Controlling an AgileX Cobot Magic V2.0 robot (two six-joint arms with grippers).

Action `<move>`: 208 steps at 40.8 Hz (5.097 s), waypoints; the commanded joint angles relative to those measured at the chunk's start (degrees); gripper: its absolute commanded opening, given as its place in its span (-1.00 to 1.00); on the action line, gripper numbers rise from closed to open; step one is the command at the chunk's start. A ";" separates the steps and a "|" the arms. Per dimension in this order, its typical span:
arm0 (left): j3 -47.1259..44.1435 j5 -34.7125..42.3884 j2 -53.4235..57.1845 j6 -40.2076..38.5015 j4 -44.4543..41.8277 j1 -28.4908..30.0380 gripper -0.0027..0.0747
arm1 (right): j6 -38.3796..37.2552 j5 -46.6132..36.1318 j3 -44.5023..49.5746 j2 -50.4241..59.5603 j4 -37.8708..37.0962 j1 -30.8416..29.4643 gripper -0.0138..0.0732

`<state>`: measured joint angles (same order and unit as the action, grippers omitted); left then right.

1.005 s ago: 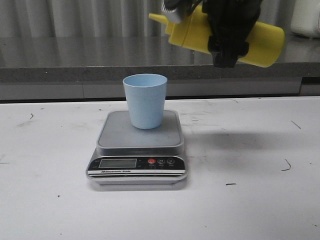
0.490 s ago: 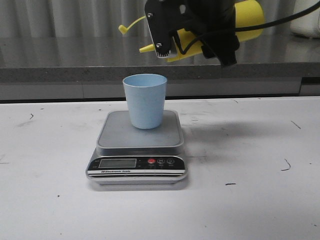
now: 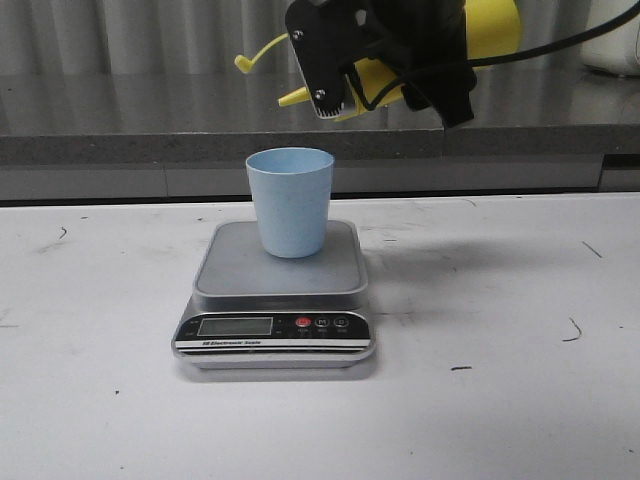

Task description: Pour seasoning into cup on scale with both arms

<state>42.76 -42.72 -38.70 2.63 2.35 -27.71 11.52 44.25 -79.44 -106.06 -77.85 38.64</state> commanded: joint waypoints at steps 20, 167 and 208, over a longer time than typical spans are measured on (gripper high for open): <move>1.55 4.18 0.01 -0.25 0.67 -0.44 0.10 | -9.40 5.52 -2.30 6.52 3.67 -0.73 -0.07; 1.55 4.18 0.01 -0.25 0.67 -0.44 0.10 | -28.53 -86.74 61.72 28.76 62.44 -32.59 0.70; 1.55 4.18 0.01 -0.25 0.67 -0.44 0.10 | -18.03 -5.04 51.51 88.17 70.50 -20.32 0.70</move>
<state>42.76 -42.72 -38.70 2.63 2.35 -27.71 -6.86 38.22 -25.74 -18.10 -7.30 18.27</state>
